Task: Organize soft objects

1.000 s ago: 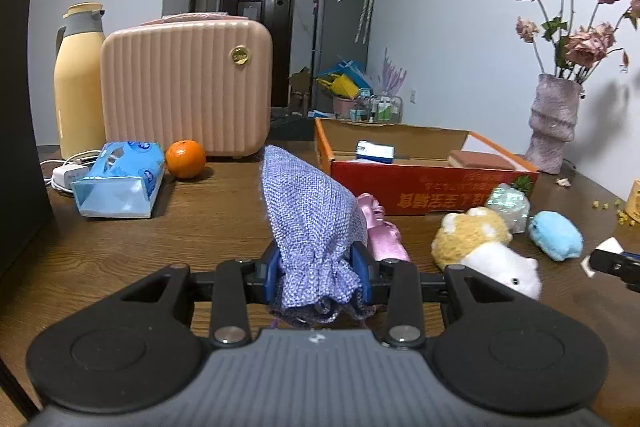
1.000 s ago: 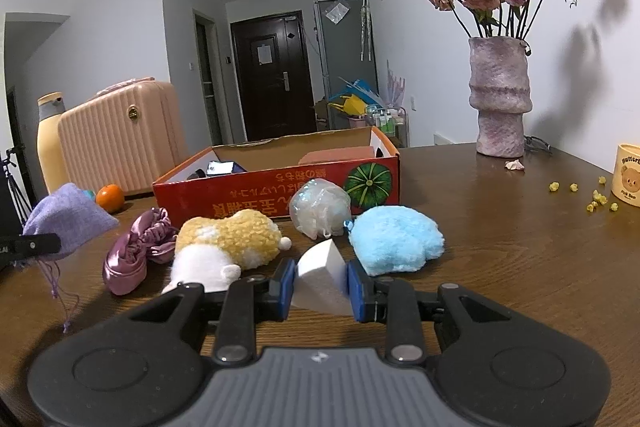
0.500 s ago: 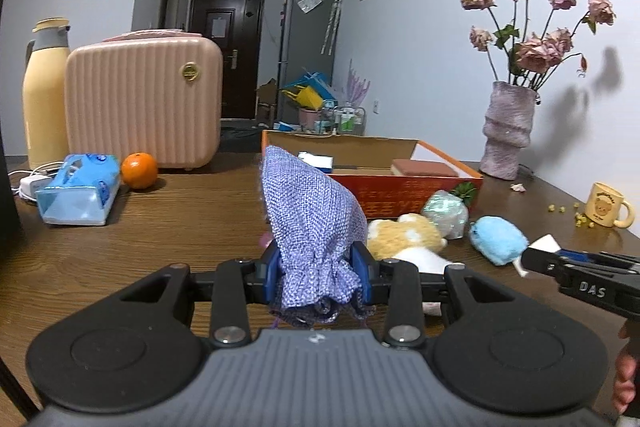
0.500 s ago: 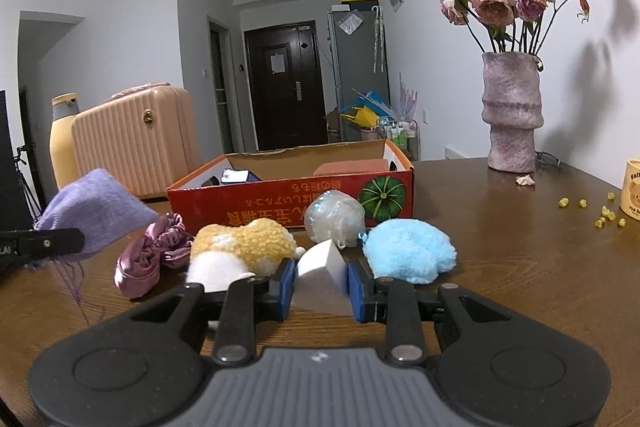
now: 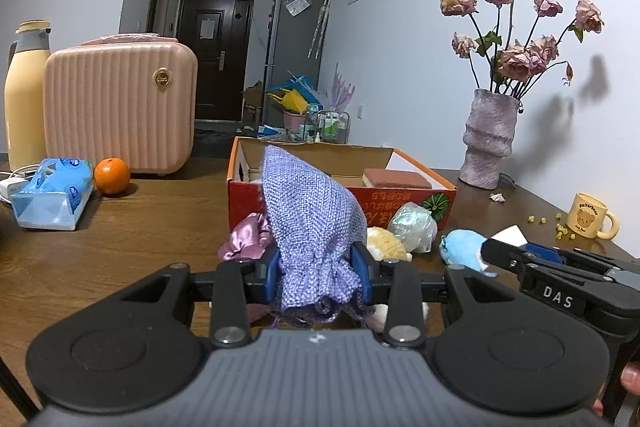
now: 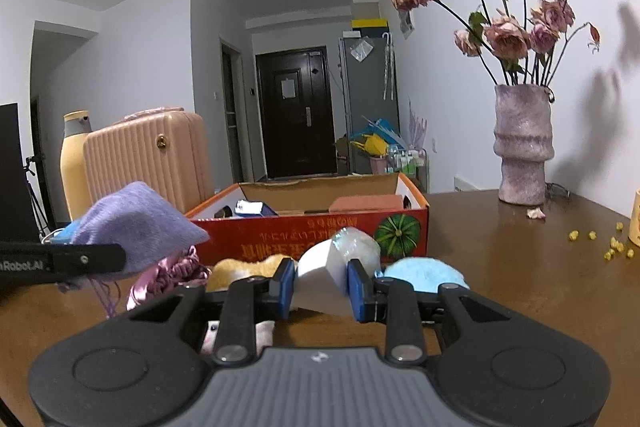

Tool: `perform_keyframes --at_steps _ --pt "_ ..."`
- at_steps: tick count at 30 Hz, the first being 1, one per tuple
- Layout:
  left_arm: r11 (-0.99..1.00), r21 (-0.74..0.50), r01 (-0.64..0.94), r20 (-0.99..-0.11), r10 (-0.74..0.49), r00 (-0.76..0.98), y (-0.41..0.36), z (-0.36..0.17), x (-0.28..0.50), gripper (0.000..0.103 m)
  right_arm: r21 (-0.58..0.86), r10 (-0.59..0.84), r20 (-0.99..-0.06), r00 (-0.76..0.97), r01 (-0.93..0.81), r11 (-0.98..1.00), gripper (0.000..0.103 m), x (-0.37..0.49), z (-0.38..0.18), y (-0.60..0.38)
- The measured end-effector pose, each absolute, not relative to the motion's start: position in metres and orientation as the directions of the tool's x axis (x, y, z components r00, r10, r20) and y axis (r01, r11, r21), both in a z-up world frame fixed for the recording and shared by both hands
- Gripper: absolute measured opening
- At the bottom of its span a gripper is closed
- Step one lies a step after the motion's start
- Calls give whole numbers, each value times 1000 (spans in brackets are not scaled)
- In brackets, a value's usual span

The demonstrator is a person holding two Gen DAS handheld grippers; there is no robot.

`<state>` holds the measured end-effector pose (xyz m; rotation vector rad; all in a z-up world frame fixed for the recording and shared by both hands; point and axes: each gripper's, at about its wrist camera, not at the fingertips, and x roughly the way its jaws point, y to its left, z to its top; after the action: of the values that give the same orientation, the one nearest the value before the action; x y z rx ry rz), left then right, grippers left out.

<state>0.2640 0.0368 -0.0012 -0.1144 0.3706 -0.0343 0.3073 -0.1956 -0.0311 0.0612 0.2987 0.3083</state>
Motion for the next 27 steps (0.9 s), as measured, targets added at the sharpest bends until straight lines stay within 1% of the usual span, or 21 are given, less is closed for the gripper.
perform_keyframes --at_steps 15,27 --pt "992 -130 11 -336 -54 940 21 13 297 37 103 309 -223 925 -292 951 28 336 -18 -180" --pt "989 -150 8 -325 -57 944 24 20 327 37 109 295 -205 933 -278 954 28 364 -13 -174"
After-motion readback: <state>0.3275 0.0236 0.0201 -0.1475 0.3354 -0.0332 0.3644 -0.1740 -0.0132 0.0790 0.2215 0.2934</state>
